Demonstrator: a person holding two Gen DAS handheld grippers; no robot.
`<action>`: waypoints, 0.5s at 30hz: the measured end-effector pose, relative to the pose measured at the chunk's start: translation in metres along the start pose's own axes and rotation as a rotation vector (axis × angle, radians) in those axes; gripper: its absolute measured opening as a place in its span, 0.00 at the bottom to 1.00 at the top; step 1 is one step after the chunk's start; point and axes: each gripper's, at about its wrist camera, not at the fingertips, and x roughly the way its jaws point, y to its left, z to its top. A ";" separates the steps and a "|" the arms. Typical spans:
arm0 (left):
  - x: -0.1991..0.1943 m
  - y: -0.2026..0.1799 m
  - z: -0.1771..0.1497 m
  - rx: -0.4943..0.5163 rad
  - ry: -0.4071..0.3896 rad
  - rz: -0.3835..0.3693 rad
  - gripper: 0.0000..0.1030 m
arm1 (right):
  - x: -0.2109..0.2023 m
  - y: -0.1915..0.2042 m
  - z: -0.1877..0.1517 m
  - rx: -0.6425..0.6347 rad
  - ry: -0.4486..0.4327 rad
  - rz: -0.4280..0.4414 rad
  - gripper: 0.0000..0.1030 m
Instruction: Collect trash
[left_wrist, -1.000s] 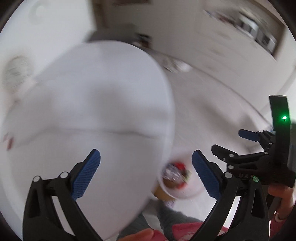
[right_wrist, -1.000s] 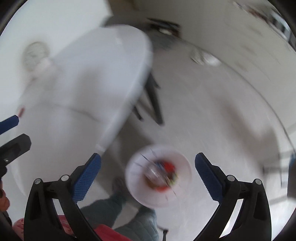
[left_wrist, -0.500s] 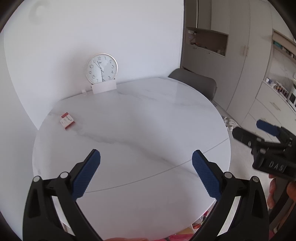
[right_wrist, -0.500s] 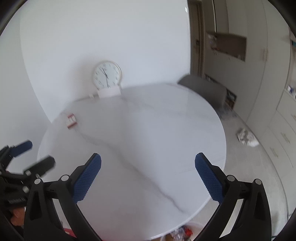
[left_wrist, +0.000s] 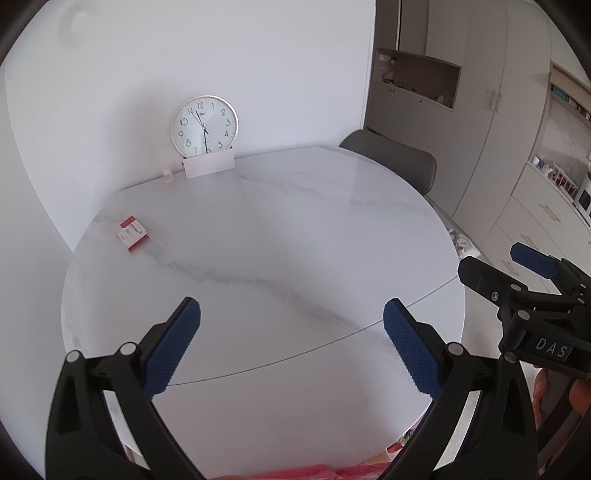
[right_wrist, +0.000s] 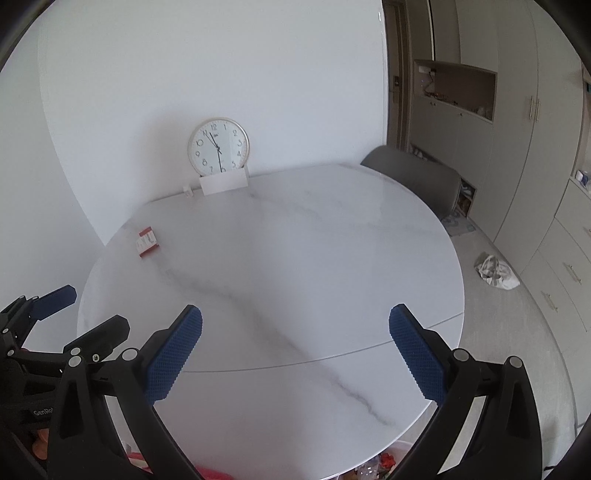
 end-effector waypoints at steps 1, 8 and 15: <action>0.001 -0.001 0.000 0.003 0.002 -0.002 0.92 | 0.000 0.001 -0.001 -0.001 0.001 -0.006 0.98; 0.008 -0.001 -0.003 0.015 0.024 -0.003 0.92 | 0.001 -0.003 -0.006 0.011 0.012 -0.023 0.98; 0.008 -0.001 -0.003 0.018 0.031 -0.004 0.92 | 0.003 -0.003 -0.009 0.022 0.018 -0.029 0.98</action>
